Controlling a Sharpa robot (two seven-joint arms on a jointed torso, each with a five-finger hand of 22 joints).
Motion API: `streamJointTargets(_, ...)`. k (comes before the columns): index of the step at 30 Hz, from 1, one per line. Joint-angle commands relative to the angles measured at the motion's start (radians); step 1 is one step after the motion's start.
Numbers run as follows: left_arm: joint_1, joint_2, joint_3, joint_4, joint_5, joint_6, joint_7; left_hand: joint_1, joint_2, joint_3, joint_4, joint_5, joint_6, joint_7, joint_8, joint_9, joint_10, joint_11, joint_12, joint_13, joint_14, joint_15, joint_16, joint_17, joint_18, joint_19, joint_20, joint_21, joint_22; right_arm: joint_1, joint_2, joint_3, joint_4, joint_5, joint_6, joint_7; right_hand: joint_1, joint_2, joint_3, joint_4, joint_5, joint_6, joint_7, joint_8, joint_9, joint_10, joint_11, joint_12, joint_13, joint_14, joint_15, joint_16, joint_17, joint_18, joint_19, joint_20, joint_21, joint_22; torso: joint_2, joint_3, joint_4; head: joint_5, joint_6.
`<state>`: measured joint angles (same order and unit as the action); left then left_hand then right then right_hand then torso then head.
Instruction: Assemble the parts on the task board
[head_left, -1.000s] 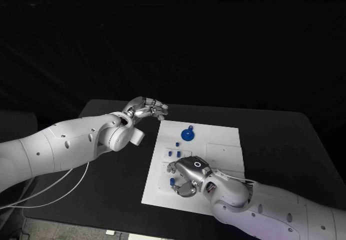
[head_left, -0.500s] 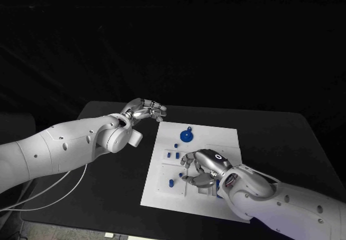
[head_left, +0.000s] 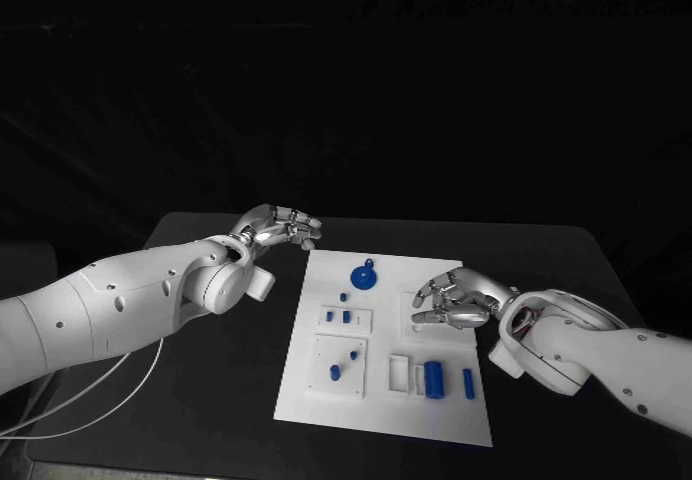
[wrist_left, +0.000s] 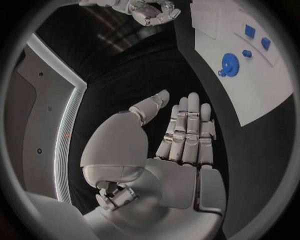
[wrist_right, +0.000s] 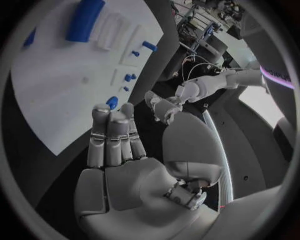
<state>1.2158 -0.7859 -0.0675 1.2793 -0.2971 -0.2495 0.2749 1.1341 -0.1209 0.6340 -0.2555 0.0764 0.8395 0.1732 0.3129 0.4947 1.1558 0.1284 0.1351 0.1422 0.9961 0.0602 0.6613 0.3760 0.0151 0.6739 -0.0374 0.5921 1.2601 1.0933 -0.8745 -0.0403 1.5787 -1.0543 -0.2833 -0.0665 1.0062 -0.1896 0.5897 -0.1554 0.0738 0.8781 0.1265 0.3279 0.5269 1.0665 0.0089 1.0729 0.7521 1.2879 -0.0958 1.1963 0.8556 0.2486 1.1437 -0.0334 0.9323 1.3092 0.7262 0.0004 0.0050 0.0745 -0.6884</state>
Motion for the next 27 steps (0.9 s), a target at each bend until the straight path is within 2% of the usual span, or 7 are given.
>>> streamJointTargets(1,-0.002,0.004,0.0,-0.003,0.005,0.015,0.009,-0.012,0.001,-0.006,0.002,-0.007,-0.002,-0.001,0.003,-0.001,-0.005,0.001,-0.005,-0.001,0.002,0.005,-0.004,0.002,-0.007,-0.001,0.003,-0.007,0.002,0.002,-0.025,-0.001,0.005,0.133,0.199,-0.129,-0.015,0.009,-0.009,-0.006,0.006,0.004,-0.001,-0.004,0.009,-0.024,0.003,0.087,0.086,0.006,-0.003,0.013,0.016,0.013,0.008,-0.006,0.013,0.019,-0.008,0.0026,-0.0032,-0.005,-0.001)
streamJointTargets(6,-0.007,0.005,0.0,-0.005,0.007,0.017,0.009,-0.012,0.001,-0.006,0.002,-0.007,-0.002,-0.001,0.003,-0.001,-0.005,0.001,-0.005,-0.001,0.002,0.005,-0.005,0.002,-0.007,0.0,0.003,-0.007,0.002,0.002,-0.056,-0.002,0.016,0.083,0.246,-0.315,-0.054,0.044,-0.003,0.022,-0.007,0.009,-0.002,-0.008,0.016,-0.028,0.002,0.128,0.14,0.012,-0.004,0.032,0.036,0.013,0.016,-0.011,0.025,0.02,-0.013,0.0044,-0.0063,-0.008,-0.002)
streamJointTargets(9,-0.008,0.004,0.0,-0.006,0.008,0.018,0.009,-0.013,0.001,-0.007,0.002,-0.007,-0.002,-0.001,0.003,-0.001,-0.005,0.001,-0.005,-0.001,0.002,0.005,-0.006,0.003,-0.007,0.0,0.003,-0.007,0.002,0.002,-0.069,-0.003,0.026,0.124,0.28,-0.385,-0.073,0.039,0.017,0.043,-0.016,0.014,-0.003,-0.009,0.02,-0.03,0.001,0.145,0.167,0.011,-0.004,0.042,0.048,0.013,0.019,-0.015,0.031,0.02,-0.015,0.0043,-0.0079,-0.008,-0.005)
streamJointTargets(10,-0.008,0.004,0.0,-0.006,0.008,0.018,0.009,-0.013,0.001,-0.007,0.002,-0.007,-0.002,-0.001,0.003,-0.001,-0.005,0.001,-0.005,-0.001,0.002,0.005,-0.006,0.003,-0.007,0.0,0.003,-0.007,0.002,0.002,-0.072,-0.004,0.03,0.137,0.294,-0.394,-0.089,0.039,0.019,0.056,-0.019,0.016,-0.004,-0.01,0.022,-0.032,0.002,0.147,0.174,0.011,-0.004,0.045,0.052,0.013,0.019,-0.015,0.033,0.02,-0.015,0.0045,-0.0081,-0.009,-0.006)
streamJointTargets(12,-0.008,0.002,0.0,-0.007,0.008,0.017,0.007,-0.013,0.001,-0.007,0.003,-0.007,-0.002,-0.001,0.003,-0.001,-0.005,0.001,-0.005,-0.001,0.002,0.005,-0.006,0.003,-0.007,0.0,0.003,-0.008,0.003,0.002,-0.077,-0.006,0.04,0.179,0.299,-0.416,-0.124,0.03,0.017,0.08,-0.017,0.012,-0.002,-0.015,0.022,-0.033,0.002,0.148,0.185,0.01,-0.003,0.05,0.058,0.013,0.02,-0.016,0.037,0.02,-0.017,0.0059,0.002,-0.019,-0.009)
streamJointTargets(18,-0.008,0.0,0.0,-0.006,0.011,0.02,0.009,-0.017,0.001,-0.009,0.006,-0.007,-0.004,0.0,0.002,-0.002,-0.004,0.001,-0.005,0.0,0.003,0.005,-0.008,0.006,-0.007,0.0,0.004,-0.009,0.004,0.002,-0.077,-0.016,0.065,0.16,0.314,-0.457,-0.177,0.022,0.029,0.115,-0.01,0.018,-0.005,-0.019,0.025,-0.025,-0.001,0.153,0.209,0.01,-0.006,0.063,0.075,0.013,0.023,-0.025,0.05,0.021,-0.016,0.0039,0.0028,-0.026,-0.012)
streamJointTargets(27,-0.008,-0.001,0.0,-0.005,0.021,0.018,0.012,-0.046,-0.004,-0.022,0.029,-0.024,-0.006,0.001,0.002,-0.004,-0.003,0.001,-0.005,0.0,0.004,0.005,-0.015,0.018,-0.008,0.0,0.003,-0.012,0.009,0.002,-0.059,-0.05,0.057,0.119,0.33,-0.483,-0.214,0.016,0.038,0.129,-0.021,0.016,-0.005,-0.028,0.025,-0.022,-0.001,0.15,0.23,0.007,-0.006,0.067,0.087,0.013,0.017,-0.032,0.06,0.02,-0.016,0.0016,0.004,-0.036,-0.018)
